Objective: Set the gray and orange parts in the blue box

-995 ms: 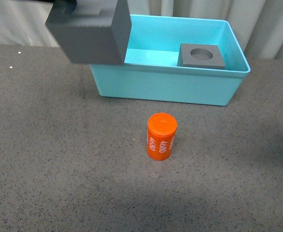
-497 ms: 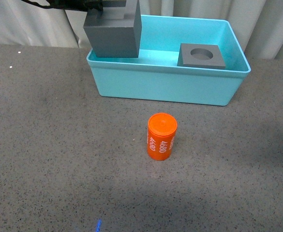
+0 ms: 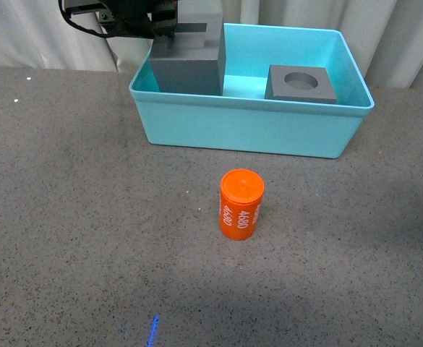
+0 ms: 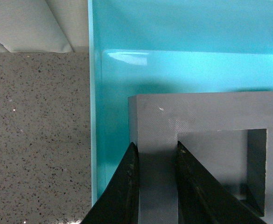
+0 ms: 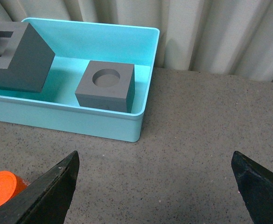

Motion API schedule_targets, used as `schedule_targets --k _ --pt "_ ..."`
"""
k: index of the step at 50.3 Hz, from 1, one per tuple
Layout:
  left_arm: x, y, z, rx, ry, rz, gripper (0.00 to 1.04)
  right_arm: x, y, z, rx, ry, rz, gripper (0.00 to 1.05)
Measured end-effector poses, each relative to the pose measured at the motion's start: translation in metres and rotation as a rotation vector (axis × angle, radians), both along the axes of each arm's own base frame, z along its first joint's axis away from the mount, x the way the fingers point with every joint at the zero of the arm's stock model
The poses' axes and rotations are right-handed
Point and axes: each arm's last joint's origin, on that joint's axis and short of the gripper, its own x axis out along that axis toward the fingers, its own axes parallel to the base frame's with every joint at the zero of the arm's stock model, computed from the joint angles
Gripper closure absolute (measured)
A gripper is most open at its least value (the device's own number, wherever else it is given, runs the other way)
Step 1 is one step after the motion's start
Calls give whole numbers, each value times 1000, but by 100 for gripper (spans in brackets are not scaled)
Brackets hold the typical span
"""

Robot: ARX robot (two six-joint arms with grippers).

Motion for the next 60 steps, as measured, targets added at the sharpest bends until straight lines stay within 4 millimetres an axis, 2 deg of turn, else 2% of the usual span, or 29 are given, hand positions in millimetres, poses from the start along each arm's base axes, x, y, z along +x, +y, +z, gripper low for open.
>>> schedule_targets --k 31,44,48,56,60 --pt "11 -7 -31 60 111 27 88 0 0 0 0 0 0 10" --pt "14 -9 -27 84 114 19 88 0 0 0 0 0 0 10" --pt "14 -11 -24 83 112 12 73 0 0 0 0 0 0 10" --pt "14 -12 -20 77 105 8 53 0 0 0 0 0 0 10" --pt "12 -12 -12 67 90 10 39 0 0 0 0 0 0 10"
